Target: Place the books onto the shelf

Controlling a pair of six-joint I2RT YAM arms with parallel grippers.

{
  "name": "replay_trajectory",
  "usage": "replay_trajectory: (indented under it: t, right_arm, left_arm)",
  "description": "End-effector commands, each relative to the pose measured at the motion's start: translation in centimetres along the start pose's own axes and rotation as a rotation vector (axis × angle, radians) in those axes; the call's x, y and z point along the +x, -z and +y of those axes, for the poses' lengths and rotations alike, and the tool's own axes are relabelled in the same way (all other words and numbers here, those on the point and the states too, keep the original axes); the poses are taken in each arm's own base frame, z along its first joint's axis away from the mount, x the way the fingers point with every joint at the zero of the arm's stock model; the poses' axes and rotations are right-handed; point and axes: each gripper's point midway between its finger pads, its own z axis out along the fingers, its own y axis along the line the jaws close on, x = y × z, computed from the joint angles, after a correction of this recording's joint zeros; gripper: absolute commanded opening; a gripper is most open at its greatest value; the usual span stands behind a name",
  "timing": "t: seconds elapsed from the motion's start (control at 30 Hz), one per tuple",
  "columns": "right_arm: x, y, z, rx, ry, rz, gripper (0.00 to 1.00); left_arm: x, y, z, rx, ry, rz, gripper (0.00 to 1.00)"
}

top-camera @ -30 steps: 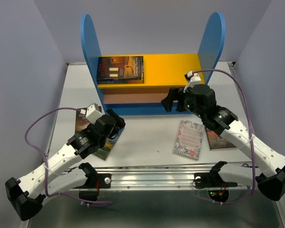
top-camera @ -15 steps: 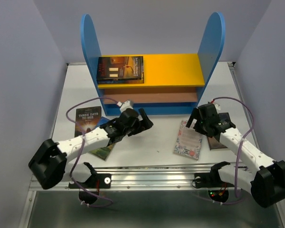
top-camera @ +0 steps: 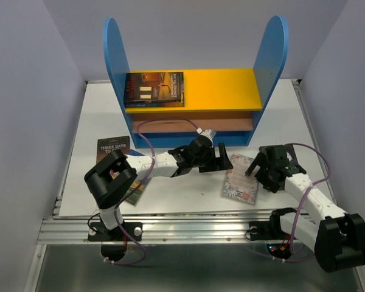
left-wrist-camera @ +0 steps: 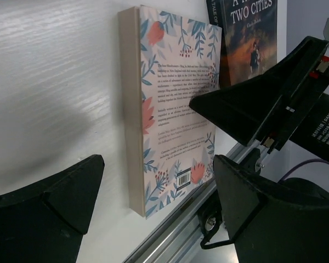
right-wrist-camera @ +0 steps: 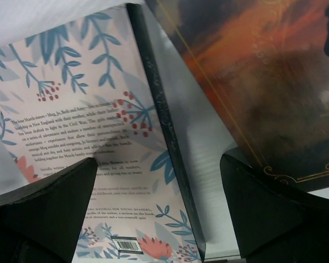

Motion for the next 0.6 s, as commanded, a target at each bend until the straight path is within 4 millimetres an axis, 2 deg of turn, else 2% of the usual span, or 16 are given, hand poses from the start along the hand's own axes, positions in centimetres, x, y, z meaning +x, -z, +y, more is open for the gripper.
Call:
replay_trajectory:
  t: [0.0,0.13,0.17,0.3,0.4,0.53,0.57]
  right_arm:
    - [-0.5,0.0,1.2,-0.082,-0.090,-0.012,1.00]
    - [0.9,-0.5,1.7,-0.128,-0.126,0.048,1.00]
    - [1.0,-0.6,1.8,-0.132,-0.129,0.053,1.00]
    - [1.1,-0.4,2.4,-0.178,-0.168,0.057,1.00]
    - [0.9,-0.1,2.9,-0.211,-0.192,0.057,1.00]
    - [1.1,0.5,4.8,-0.327,-0.210,0.088,0.97]
    - [1.1,1.2,6.2,-0.410,-0.210,0.100,0.93]
  left_arm:
    - [0.5,-1.0,-3.3,0.112,-0.053,0.047,0.90]
    - [2.6,-2.9,-2.9,0.110,-0.069,0.125,0.80]
    - [2.5,-2.9,-3.0,0.111,-0.069,0.124,0.80]
    - [3.7,-4.1,-1.6,0.078,-0.061,0.169,0.63]
    - [4.1,-4.7,-0.5,0.035,-0.067,0.188,0.54]
    - [4.7,-5.4,0.4,0.005,-0.075,0.212,0.38]
    - [5.0,-5.5,0.8,-0.009,-0.075,0.225,0.34]
